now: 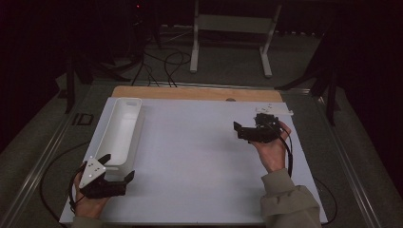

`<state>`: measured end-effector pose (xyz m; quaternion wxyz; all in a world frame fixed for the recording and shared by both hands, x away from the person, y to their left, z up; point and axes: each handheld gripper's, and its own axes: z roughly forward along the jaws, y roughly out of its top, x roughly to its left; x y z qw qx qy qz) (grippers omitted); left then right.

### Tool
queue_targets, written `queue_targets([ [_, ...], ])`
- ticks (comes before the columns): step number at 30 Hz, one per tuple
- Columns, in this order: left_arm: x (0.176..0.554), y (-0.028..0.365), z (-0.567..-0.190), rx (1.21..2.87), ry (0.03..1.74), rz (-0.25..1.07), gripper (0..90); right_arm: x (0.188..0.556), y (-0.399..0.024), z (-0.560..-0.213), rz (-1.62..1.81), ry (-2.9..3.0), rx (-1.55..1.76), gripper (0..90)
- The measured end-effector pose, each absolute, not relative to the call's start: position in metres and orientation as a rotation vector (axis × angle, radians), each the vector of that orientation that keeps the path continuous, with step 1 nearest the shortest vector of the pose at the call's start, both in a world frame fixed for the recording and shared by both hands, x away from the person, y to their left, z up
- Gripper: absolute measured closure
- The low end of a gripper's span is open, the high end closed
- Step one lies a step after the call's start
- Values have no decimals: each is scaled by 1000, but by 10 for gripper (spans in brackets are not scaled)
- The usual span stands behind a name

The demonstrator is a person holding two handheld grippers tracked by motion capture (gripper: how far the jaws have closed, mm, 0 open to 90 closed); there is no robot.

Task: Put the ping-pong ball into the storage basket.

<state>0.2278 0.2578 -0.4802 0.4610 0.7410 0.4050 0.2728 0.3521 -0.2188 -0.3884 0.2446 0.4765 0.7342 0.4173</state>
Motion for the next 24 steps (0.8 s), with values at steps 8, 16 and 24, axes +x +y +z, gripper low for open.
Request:
queue_targets([
  [8,228,258,-480,1826,997,671,0,363,-219,-390,1116,2007,1325,73],
  [16,228,258,-480,1825,995,671,0,374,-219,-387,1087,2018,1331,73],
  [24,228,257,-481,1827,994,669,0,383,-218,-390,1065,2041,1340,73],
])
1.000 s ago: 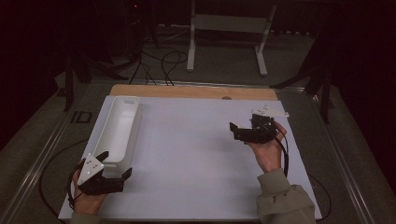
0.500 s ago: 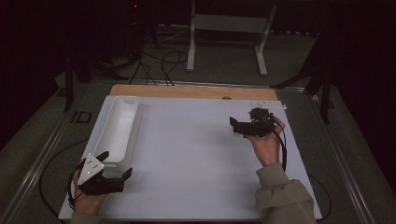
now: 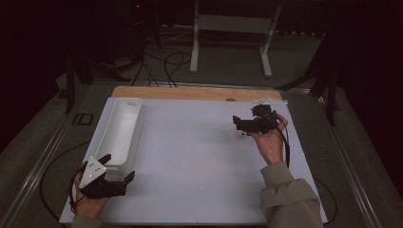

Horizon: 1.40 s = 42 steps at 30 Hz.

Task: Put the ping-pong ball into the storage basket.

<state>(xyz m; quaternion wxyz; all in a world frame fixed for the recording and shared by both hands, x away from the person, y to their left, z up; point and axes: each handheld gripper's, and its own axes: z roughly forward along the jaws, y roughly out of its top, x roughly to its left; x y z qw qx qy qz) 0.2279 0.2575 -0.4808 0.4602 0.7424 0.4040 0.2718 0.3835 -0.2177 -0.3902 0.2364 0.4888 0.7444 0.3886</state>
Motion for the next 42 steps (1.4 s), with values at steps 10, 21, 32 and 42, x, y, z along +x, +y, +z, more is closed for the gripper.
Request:
queue_targets([
  [10,228,257,-481,1827,994,669,0,393,-215,-396,1048,2063,1341,73],
  [21,228,258,-481,1826,993,670,0,402,-218,-399,1035,2086,1340,73],
  [32,228,257,-481,1824,994,670,0,410,-221,-404,1020,2108,1352,73],
  [42,228,258,-481,1826,992,670,0,417,-223,-409,988,2114,1371,74],
])
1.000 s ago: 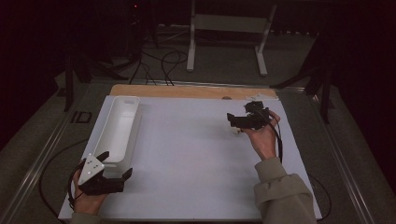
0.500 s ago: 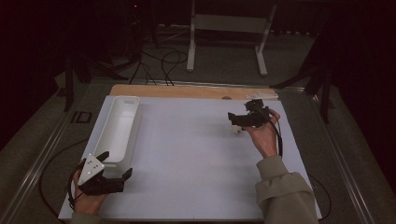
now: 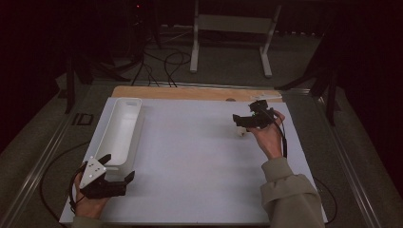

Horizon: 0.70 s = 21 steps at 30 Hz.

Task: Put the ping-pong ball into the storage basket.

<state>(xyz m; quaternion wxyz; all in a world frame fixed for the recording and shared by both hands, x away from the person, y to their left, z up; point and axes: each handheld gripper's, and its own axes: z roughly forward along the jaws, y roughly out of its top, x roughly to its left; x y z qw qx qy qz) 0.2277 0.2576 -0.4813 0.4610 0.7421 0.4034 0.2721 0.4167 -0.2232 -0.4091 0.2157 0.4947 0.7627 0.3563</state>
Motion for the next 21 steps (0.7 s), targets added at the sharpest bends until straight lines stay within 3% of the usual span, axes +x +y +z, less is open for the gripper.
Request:
queue_targets([
  [21,228,257,-481,1827,992,671,0,428,-229,-421,924,2139,1398,74],
])
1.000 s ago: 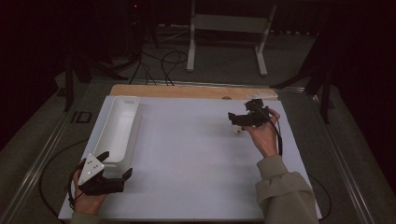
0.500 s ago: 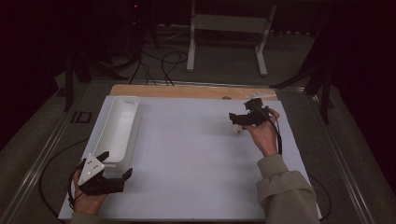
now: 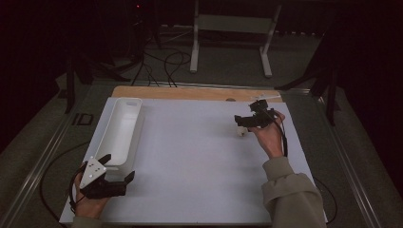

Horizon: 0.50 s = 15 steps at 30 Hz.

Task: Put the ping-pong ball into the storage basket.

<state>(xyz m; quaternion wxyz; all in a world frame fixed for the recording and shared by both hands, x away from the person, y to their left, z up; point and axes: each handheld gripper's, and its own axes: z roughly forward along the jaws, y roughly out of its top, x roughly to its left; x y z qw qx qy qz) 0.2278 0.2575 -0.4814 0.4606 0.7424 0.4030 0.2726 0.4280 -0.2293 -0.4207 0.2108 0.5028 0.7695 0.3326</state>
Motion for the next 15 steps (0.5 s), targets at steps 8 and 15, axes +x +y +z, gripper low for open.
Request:
queue_targets([
  [8,228,257,-481,1827,991,671,0,432,-229,-427,904,2158,1416,74],
  [15,228,257,-481,1828,991,673,0,436,-227,-435,879,2182,1419,74],
])
